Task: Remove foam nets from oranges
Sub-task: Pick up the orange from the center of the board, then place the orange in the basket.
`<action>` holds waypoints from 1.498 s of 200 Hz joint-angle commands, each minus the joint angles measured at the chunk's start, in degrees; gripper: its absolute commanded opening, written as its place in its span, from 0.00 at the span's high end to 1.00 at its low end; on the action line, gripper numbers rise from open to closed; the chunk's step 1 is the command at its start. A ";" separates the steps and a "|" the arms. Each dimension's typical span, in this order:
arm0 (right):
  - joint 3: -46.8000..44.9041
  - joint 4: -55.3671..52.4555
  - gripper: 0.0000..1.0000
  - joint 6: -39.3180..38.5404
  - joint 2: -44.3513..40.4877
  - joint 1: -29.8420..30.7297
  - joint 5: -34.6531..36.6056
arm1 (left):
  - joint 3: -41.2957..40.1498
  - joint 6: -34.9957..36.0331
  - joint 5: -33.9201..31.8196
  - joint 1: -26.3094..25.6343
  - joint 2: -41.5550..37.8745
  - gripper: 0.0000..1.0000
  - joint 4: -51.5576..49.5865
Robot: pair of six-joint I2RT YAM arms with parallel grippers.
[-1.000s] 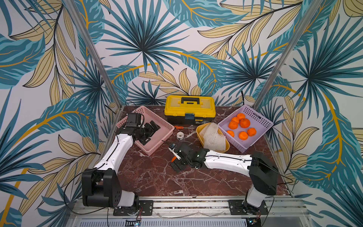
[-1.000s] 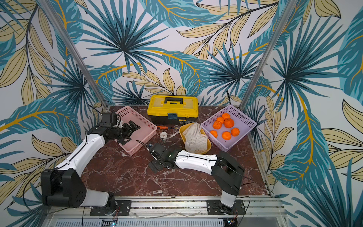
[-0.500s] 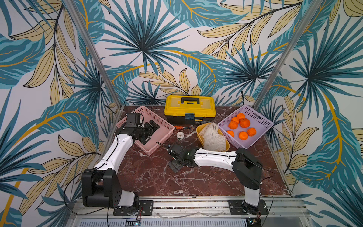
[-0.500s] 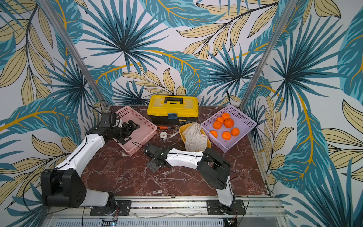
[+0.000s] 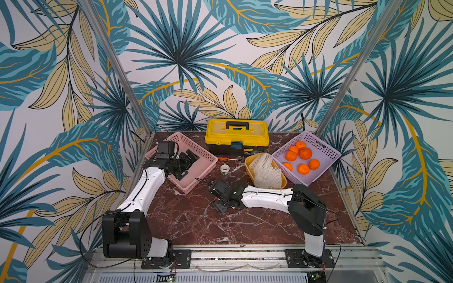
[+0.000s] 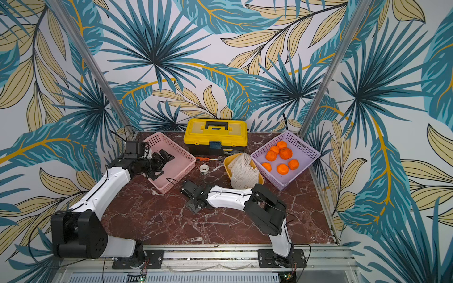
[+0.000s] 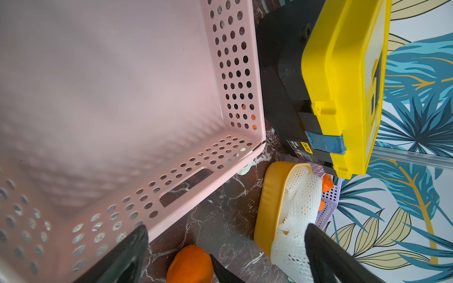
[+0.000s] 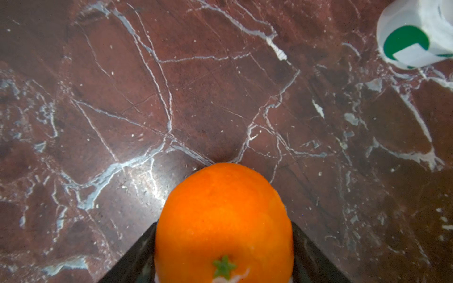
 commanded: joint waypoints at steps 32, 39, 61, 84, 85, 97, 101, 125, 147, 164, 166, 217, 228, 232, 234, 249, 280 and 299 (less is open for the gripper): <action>-10.22 8.51 0.47 0.34 -17.05 -1.43 -1.32 | -0.97 -0.26 0.98 0.53 -1.51 0.00 1.39; -12.16 10.46 0.45 0.21 -20.66 -1.97 -0.76 | -0.99 -0.25 1.10 0.54 -1.57 0.00 1.46; -18.60 16.25 0.42 0.52 -32.51 -5.32 1.35 | -1.17 -0.43 1.53 0.51 -1.71 0.00 1.88; -23.75 17.48 0.41 3.57 -43.77 -13.01 0.04 | -1.43 -0.52 1.96 0.52 -1.85 0.00 2.19; -23.95 17.49 0.41 3.70 -44.31 -14.20 -0.12 | -1.43 -0.52 1.99 0.55 -1.86 0.00 2.28; -26.29 16.96 0.37 4.53 -49.22 -20.30 -0.55 | -1.61 -0.53 2.03 0.50 -2.04 0.00 2.45; -26.51 15.85 0.36 4.58 -50.59 -22.09 -0.01 | -1.67 -0.53 1.96 0.51 -2.11 0.00 2.45; -24.87 6.50 0.32 5.44 -54.18 -35.92 0.65 | -2.04 -0.61 2.35 0.57 -2.40 0.00 2.78; -22.80 3.26 0.33 7.42 -51.55 -49.09 -4.65 | -2.31 -0.87 2.82 0.52 -2.31 0.00 3.46; -22.35 4.87 0.32 8.38 -48.17 -55.43 -5.83 | -2.41 -0.87 3.03 0.49 -2.35 0.00 3.69; -22.28 5.10 0.32 8.44 -47.60 -56.03 -5.82 | -2.40 -0.88 3.03 0.44 -2.32 0.00 3.73; -18.81 12.99 0.32 10.77 -31.05 -66.42 -11.09 | -3.34 0.28 2.81 0.43 -4.09 0.00 3.69; -18.34 14.54 0.32 10.38 -28.68 -67.27 -9.88 | -3.67 0.45 2.76 0.42 -4.49 0.00 3.68; -17.97 14.73 0.31 9.80 -27.94 -67.35 -9.07 | -3.71 0.57 2.71 0.47 -4.63 0.00 3.68; -17.78 14.77 0.31 9.50 -27.51 -67.38 -8.65 | -3.78 0.60 2.73 0.44 -4.67 0.00 3.73; -16.51 14.87 0.24 8.14 -24.96 -67.39 -7.02 | -4.07 0.79 2.68 0.41 -5.19 0.00 3.68; -15.93 14.52 0.15 7.87 -21.95 -67.38 -7.49 | -4.57 1.23 1.91 0.43 -6.64 0.00 3.68; -16.42 14.14 0.07 8.76 -21.70 -67.37 -7.92 | -4.77 1.53 0.42 0.40 -7.92 0.00 3.46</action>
